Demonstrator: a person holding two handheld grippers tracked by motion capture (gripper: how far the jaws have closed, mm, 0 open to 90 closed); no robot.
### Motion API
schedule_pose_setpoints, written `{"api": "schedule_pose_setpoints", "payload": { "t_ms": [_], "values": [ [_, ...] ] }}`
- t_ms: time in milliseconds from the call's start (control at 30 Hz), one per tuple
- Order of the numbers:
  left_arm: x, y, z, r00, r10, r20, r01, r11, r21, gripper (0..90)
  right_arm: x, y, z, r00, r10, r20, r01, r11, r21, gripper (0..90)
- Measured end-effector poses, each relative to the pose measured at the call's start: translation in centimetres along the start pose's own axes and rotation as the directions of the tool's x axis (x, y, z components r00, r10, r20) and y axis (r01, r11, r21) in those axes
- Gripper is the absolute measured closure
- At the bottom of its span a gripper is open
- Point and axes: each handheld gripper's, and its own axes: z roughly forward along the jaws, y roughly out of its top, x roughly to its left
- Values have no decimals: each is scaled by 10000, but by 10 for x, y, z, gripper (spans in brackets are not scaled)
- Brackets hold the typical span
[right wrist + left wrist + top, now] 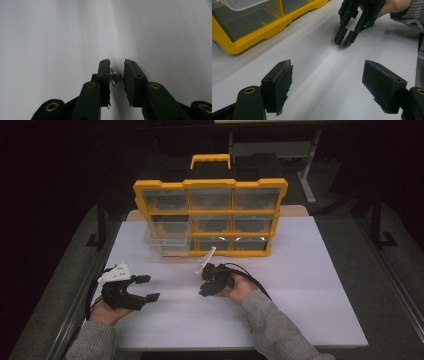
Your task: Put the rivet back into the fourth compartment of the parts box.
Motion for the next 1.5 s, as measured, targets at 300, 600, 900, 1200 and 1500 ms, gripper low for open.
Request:
{"api": "schedule_pose_setpoints", "payload": {
  "t_ms": [300,600,900,1200,1500],
  "values": [
    [0,0,0,10000,8,-12,-8,10000,1,235,-3,-1,0,9999,-80,-102,80,10000,-30,799],
    [0,0,0,10000,41,-20,-41,10000,1,233,-6,-2,-2,9992,138,-369,-138,9999,15,800],
    [0,0,0,10000,32,-21,-32,10000,-6,233,-11,-2,-20,9979,479,-428,-496,9980,-386,801],
    [0,0,0,10000,58,-30,-58,10000,2,233,-20,2,-42,9963,663,-555,-703,9948,-735,802],
    [0,0,0,10000,58,-32,-58,10000,-31,233,-30,6,-65,9930,999,-623,-1063,9883,-1096,803]
  ]
}}
